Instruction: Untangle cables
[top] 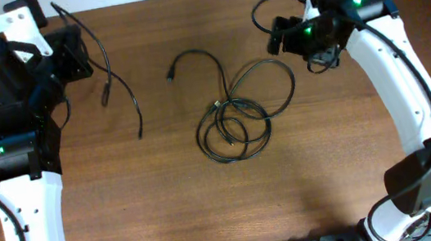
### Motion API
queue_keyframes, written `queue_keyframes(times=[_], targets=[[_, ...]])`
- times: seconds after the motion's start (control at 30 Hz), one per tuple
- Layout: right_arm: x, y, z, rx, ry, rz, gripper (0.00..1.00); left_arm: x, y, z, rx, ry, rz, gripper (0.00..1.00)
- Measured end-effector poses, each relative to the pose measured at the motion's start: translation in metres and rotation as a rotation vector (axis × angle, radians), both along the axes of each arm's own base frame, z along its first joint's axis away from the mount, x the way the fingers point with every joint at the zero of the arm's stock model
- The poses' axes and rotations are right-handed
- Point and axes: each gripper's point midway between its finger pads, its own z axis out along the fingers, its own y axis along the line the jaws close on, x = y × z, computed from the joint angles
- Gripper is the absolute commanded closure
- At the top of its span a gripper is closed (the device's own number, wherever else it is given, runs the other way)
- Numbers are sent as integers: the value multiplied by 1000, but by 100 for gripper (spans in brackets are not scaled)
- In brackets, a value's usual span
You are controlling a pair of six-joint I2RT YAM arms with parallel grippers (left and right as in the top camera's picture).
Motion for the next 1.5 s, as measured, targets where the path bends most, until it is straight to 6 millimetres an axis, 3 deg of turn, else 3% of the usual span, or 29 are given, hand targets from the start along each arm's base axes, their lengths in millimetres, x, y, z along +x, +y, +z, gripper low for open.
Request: queue_keyframes(times=[0.27, 0.33, 0.43, 0.5, 1.4, 1.47, 1.5], targets=[[5, -15, -9, -87, 9, -88, 2, -5, 2, -14, -48, 71, 29, 100], [5, -15, -9, -88, 10, -88, 2, -9, -7, -18, -45, 88, -28, 100], [5, -15, -9, -90, 9, -90, 2, -19, -41, -11, 27, 28, -268, 100], [5, -16, -9, -91, 9, -91, 2, -22, -51, -6, 50, -10, -334, 100], [5, -16, -9, -93, 8, -92, 2, -16, -42, -5, 111, -34, -295, 100], [5, -16, -9, -94, 8, -91, 2, -12, -41, 4, 95, -68, -281, 100], [5, -16, -9, -94, 10, -91, 2, -7, -40, 19, 75, -123, -263, 100]])
